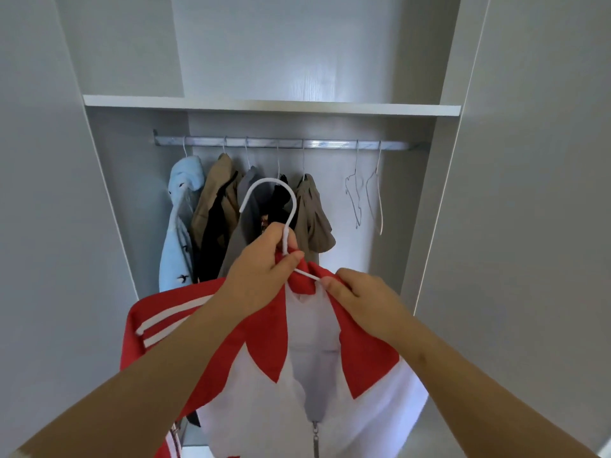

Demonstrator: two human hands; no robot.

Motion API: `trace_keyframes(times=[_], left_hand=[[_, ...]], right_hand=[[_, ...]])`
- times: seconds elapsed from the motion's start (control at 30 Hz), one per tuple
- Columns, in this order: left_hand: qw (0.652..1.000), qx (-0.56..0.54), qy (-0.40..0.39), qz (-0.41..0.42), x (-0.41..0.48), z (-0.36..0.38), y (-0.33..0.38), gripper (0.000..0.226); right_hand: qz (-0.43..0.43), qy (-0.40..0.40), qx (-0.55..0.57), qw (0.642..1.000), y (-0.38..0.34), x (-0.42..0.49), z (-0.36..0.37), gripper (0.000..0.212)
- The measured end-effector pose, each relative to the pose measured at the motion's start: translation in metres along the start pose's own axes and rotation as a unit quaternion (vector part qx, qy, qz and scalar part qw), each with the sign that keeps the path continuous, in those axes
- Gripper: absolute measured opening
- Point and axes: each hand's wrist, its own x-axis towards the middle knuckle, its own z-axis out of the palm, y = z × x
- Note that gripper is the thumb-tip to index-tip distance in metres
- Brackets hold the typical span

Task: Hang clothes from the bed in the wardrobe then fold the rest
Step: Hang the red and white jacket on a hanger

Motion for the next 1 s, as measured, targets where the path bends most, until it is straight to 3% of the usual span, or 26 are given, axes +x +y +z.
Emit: trace_keyframes(times=[0.1, 0.2, 0.3, 0.43, 0.6, 0.7, 0.8, 0.87, 1.0], left_hand=[[0.999, 0.007, -0.048, 0.011, 0.001, -0.01, -0.003, 0.025], [0.992, 0.056, -0.111, 0.022, -0.001, -0.023, -0.013, 0.037], [0.988, 0.103, -0.115, -0.008, -0.006, -0.039, -0.031, 0.041], [0.986, 0.086, -0.123, -0.074, -0.013, -0.042, -0.041, 0.033], [0.993, 0.043, -0.089, -0.066, -0.012, -0.022, -0.036, 0.022], [0.995, 0.016, -0.066, -0.07, -0.008, -0.014, -0.033, 0.019], [0.996, 0.0, -0.032, -0.085, -0.003, -0.012, -0.033, 0.021], [0.996, 0.04, -0.003, -0.083, -0.001, -0.01, -0.033, 0.021], [0.99, 0.079, 0.056, -0.098, 0.004, -0.007, -0.033, 0.018]], right_hand=[[0.019, 0.017, 0.046, 0.999, 0.005, 0.003, 0.0, 0.043], [0.102, 0.08, 0.089, 0.988, 0.02, 0.007, -0.007, 0.056], [0.204, 0.128, 0.132, 0.962, 0.036, 0.01, -0.017, 0.06], [0.249, 0.147, 0.123, 0.949, 0.042, 0.012, -0.02, 0.053], [0.162, 0.099, 0.057, 0.98, 0.03, 0.013, -0.016, 0.045], [0.081, 0.087, -0.022, 0.993, 0.032, 0.013, -0.016, 0.021], [0.014, 0.162, -0.029, 0.986, 0.041, 0.005, -0.012, 0.013], [0.015, 0.227, -0.029, 0.973, 0.041, 0.0, -0.008, 0.013], [0.029, 0.27, -0.039, 0.962, 0.037, -0.005, -0.008, 0.012]])
